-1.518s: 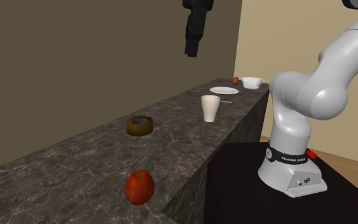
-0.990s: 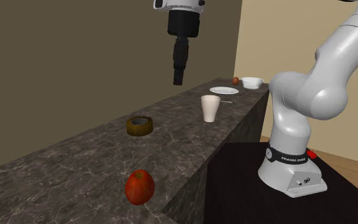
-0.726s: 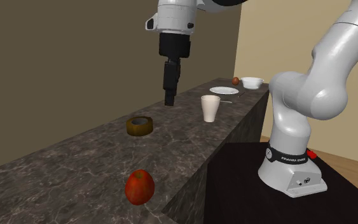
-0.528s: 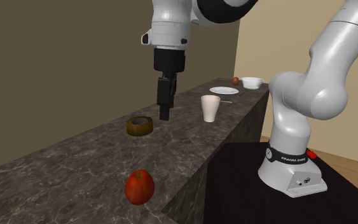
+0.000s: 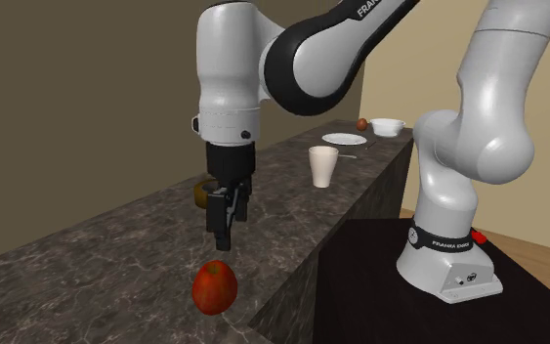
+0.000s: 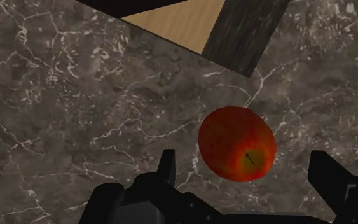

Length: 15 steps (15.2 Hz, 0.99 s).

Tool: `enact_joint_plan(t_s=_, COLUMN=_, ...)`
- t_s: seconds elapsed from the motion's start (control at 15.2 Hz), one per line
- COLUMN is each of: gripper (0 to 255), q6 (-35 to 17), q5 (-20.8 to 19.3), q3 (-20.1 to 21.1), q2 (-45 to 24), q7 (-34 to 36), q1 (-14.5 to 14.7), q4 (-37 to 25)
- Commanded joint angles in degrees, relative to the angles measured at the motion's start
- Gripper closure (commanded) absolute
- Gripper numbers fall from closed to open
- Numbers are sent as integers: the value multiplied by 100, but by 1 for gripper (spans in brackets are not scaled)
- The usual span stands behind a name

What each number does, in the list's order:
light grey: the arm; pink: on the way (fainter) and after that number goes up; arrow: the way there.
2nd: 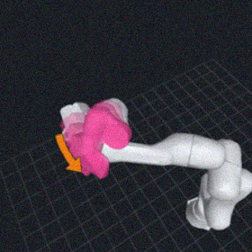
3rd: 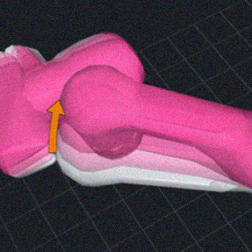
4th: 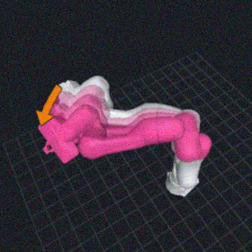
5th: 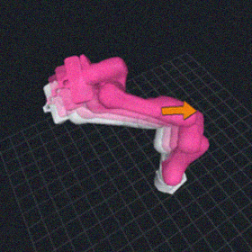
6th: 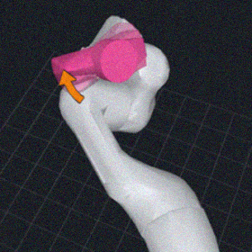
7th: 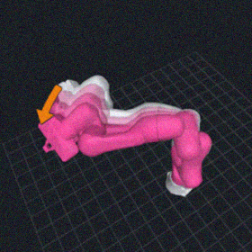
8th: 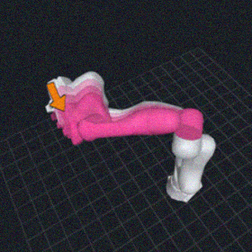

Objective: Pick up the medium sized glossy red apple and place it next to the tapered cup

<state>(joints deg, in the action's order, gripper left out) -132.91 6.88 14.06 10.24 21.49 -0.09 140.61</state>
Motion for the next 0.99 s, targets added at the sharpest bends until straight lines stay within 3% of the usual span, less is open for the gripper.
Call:
enact_joint_plan(t_s=0.0, gripper=0, q6=-244, q5=-43, q3=62, q2=-432, q7=207, q1=-9, q4=-145)
enact_joint_plan(t_s=0.59, gripper=0, q6=-1010, q5=-216, q3=122, q2=-1222, q7=471, q1=20, q4=-124)
enact_joint_plan(t_s=0.92, gripper=0, q6=-1057, q5=-229, q3=122, q2=-1261, q7=480, q1=22, q4=-116)
